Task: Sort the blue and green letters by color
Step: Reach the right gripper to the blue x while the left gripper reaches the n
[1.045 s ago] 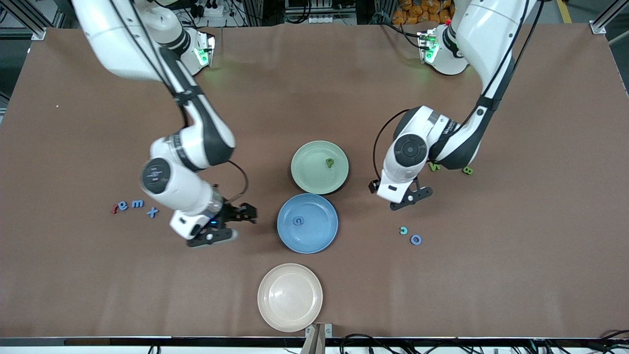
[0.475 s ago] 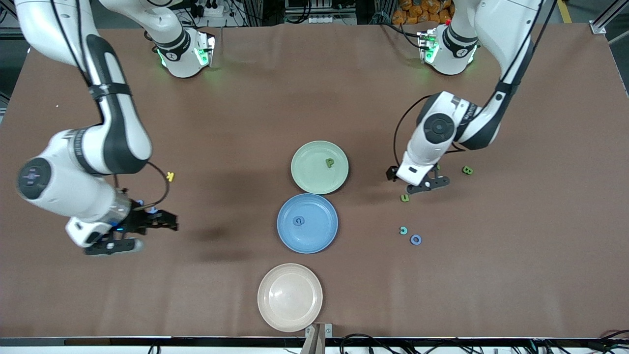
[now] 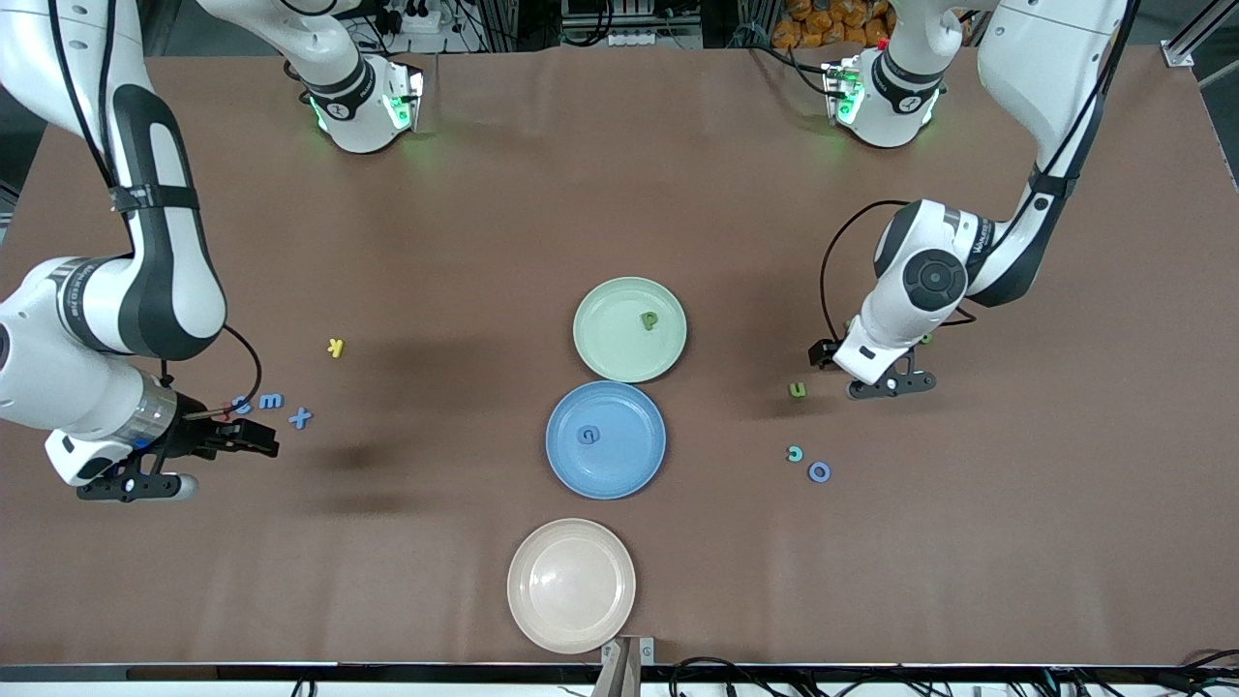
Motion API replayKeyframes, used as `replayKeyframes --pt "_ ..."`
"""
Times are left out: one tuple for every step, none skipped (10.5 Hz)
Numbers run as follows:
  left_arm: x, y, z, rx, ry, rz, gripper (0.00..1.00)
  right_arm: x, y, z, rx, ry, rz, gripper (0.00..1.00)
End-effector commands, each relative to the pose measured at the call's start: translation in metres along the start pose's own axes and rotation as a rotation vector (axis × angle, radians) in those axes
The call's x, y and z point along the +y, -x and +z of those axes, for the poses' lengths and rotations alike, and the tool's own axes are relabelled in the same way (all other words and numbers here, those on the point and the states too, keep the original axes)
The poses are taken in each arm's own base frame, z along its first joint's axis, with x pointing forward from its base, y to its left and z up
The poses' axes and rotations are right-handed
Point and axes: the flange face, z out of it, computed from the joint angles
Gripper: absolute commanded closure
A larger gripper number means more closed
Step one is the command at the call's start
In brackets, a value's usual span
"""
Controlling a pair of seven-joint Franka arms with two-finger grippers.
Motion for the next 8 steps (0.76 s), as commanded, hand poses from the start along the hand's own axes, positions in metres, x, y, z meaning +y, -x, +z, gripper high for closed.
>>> replayKeyframes --pt "0.031 -0.001 0.021 -0.009 0.002 0.028 0.0 0.019 0.02 0.023 -0.044 0.009 0.217 0.0" --pt "0.046 0.004 0.022 -0.007 0.003 -0.012 0.0 0.022 0.022 0.028 -0.047 0.02 0.292 0.0" --pt "0.052 0.0 0.028 -0.009 0.009 -0.05 0.0 0.028 0.027 0.036 -0.063 0.032 0.351 0.0" --pt "0.062 -0.002 0.03 -0.006 0.013 -0.066 0.0 0.034 0.03 0.044 -0.075 0.042 0.392 0.0" --pt "0.068 -0.005 0.03 -0.002 0.017 -0.099 0.0 0.034 0.034 0.054 -0.083 0.049 0.449 0.0" --pt "0.074 -0.007 0.031 0.002 0.02 -0.102 0.0 0.032 0.036 0.063 -0.073 0.054 0.519 0.0" --pt "0.075 -0.01 0.028 0.009 0.025 -0.095 0.0 0.026 0.037 0.075 -0.073 0.065 0.572 0.0" --pt "0.077 -0.016 0.022 0.021 0.033 -0.092 0.0 0.022 0.039 0.085 -0.084 0.074 0.616 0.0"
